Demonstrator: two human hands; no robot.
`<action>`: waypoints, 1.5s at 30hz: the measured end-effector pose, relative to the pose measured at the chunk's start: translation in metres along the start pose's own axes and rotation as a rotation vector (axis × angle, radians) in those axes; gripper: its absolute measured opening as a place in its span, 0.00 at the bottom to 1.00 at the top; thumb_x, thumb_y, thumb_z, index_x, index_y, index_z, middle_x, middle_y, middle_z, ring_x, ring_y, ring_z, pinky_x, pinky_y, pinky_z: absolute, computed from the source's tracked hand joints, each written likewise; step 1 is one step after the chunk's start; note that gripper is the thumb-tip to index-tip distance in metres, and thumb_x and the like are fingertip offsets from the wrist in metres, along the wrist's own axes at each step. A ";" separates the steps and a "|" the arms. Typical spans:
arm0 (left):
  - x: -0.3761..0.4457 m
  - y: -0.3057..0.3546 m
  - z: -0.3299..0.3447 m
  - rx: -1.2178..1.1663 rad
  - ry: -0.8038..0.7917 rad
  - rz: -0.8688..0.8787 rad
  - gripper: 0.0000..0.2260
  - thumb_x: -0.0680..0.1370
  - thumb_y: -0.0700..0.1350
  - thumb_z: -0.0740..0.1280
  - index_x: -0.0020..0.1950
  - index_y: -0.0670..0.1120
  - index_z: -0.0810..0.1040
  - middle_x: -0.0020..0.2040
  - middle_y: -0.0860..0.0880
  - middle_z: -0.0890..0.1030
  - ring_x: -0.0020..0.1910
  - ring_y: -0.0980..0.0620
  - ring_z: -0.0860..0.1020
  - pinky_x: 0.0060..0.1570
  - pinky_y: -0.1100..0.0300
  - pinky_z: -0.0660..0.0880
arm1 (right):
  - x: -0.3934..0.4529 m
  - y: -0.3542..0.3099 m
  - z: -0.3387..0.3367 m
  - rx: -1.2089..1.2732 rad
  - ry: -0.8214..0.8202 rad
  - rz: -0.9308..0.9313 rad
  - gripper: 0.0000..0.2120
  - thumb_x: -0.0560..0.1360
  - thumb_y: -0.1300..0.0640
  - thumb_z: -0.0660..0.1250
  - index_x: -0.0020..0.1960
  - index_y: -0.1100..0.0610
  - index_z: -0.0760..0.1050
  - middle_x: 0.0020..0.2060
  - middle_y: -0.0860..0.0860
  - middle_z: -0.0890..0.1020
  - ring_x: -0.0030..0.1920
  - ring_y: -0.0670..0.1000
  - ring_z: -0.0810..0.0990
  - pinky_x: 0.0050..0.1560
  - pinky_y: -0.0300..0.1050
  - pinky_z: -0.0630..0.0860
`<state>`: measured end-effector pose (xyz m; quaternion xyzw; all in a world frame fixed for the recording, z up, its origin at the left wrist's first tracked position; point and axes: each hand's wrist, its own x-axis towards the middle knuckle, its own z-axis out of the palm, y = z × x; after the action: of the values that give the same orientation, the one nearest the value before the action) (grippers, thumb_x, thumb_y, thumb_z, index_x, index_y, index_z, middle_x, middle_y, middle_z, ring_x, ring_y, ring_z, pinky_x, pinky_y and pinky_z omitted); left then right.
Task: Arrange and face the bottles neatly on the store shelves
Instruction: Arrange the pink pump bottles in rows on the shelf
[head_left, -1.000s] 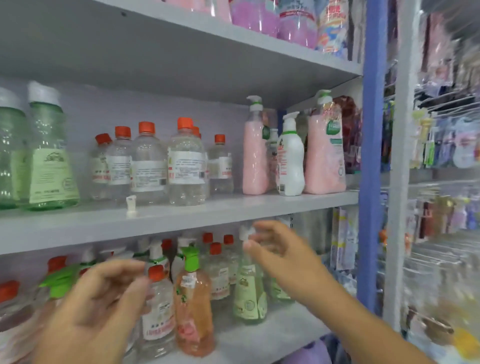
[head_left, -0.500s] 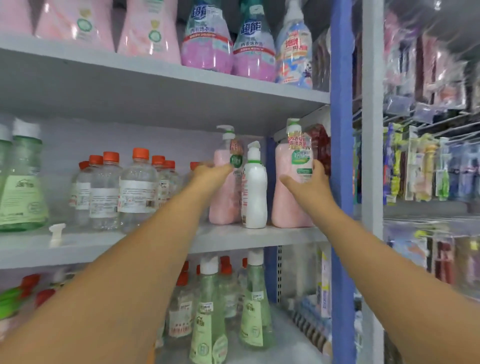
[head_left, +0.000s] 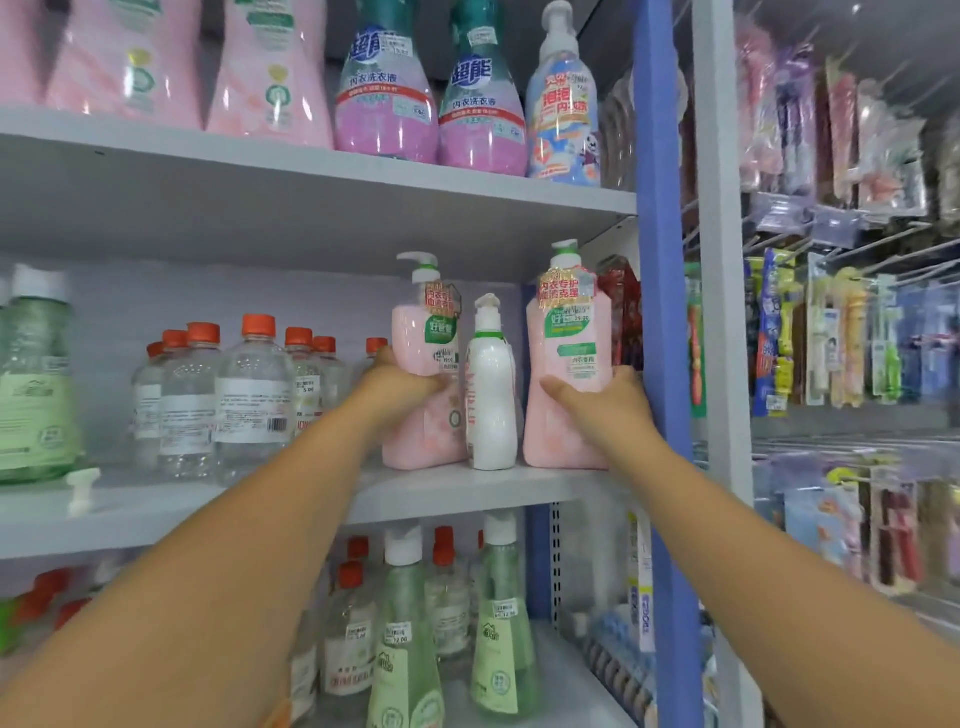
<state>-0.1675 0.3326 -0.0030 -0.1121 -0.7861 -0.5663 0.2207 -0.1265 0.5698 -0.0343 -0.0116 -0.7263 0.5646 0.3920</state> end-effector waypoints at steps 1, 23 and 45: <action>-0.006 -0.001 -0.007 0.006 0.017 0.001 0.25 0.73 0.49 0.78 0.65 0.48 0.70 0.56 0.48 0.82 0.52 0.46 0.82 0.56 0.47 0.80 | -0.001 -0.003 -0.001 0.006 -0.015 0.018 0.30 0.67 0.44 0.81 0.61 0.56 0.73 0.53 0.49 0.83 0.45 0.48 0.83 0.39 0.46 0.82; -0.236 0.003 -0.125 -0.050 0.342 0.098 0.23 0.66 0.53 0.81 0.58 0.57 0.78 0.49 0.58 0.87 0.44 0.55 0.87 0.40 0.54 0.83 | -0.193 -0.038 0.008 0.480 -0.567 0.023 0.22 0.61 0.55 0.81 0.54 0.51 0.82 0.45 0.48 0.89 0.44 0.52 0.89 0.49 0.55 0.82; -0.585 -0.185 -0.490 0.102 1.029 -0.475 0.22 0.68 0.43 0.81 0.59 0.56 0.80 0.49 0.52 0.88 0.45 0.50 0.87 0.44 0.49 0.83 | -0.620 -0.105 0.314 0.442 -1.316 0.357 0.23 0.64 0.70 0.81 0.56 0.56 0.82 0.40 0.49 0.89 0.38 0.49 0.87 0.32 0.37 0.79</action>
<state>0.3749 -0.1465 -0.3081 0.3690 -0.6074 -0.5434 0.4468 0.1646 -0.0075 -0.3098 0.2923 -0.6677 0.6439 -0.2328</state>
